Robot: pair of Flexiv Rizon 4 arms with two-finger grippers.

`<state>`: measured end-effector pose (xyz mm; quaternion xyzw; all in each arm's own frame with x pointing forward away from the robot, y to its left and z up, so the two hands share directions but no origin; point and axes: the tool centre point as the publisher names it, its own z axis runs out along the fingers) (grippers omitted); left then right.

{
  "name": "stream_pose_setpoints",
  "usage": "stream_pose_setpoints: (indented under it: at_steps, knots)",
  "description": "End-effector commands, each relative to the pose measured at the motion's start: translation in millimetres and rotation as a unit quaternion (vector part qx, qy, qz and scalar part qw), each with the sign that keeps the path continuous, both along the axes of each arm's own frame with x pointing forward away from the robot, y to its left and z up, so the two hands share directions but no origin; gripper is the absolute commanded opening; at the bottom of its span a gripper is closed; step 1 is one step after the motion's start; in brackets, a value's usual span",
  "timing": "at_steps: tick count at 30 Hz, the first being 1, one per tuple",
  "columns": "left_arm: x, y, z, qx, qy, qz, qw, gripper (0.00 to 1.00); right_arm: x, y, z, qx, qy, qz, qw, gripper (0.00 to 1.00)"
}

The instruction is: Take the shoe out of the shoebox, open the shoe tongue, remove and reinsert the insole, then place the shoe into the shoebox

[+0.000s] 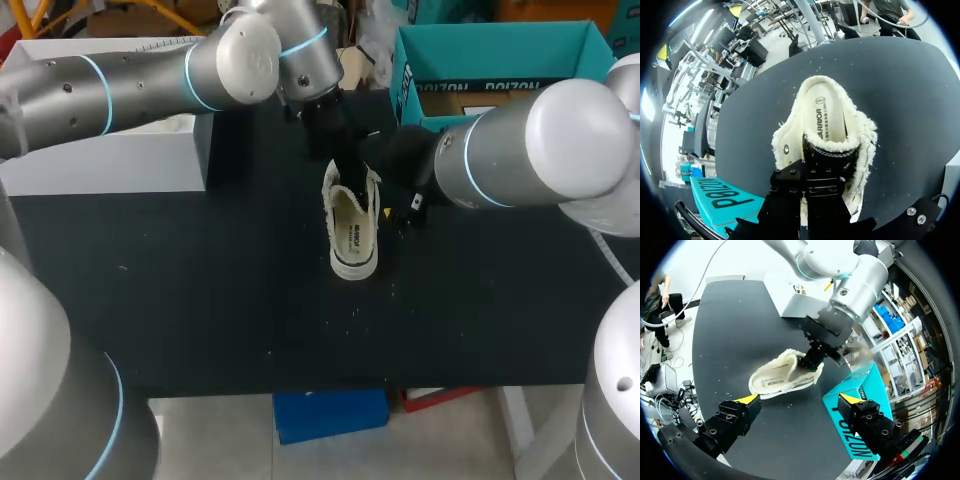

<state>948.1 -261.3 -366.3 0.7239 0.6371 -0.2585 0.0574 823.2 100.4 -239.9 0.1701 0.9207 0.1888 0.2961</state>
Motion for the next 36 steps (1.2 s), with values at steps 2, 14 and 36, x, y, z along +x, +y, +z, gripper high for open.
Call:
stream_pose_setpoints:
  at_steps: [2,14,36]
  knots:
    - [3.1,4.7,21.8,-0.010,-0.030,0.008,0.999,0.00,0.6,0.7,-1.0,0.000,0.001,0.000,1.000,1.00]
    - [-1.1,56.2,53.3,0.024,-0.069,-0.006,0.997,0.00,0.6,0.7,-1.0,0.000,0.001,0.000,1.000,1.00]
    - [-35.8,63.1,-3.2,0.096,-0.073,-0.039,0.992,0.42,0.6,0.7,-1.0,0.000,0.001,0.000,1.000,1.00]
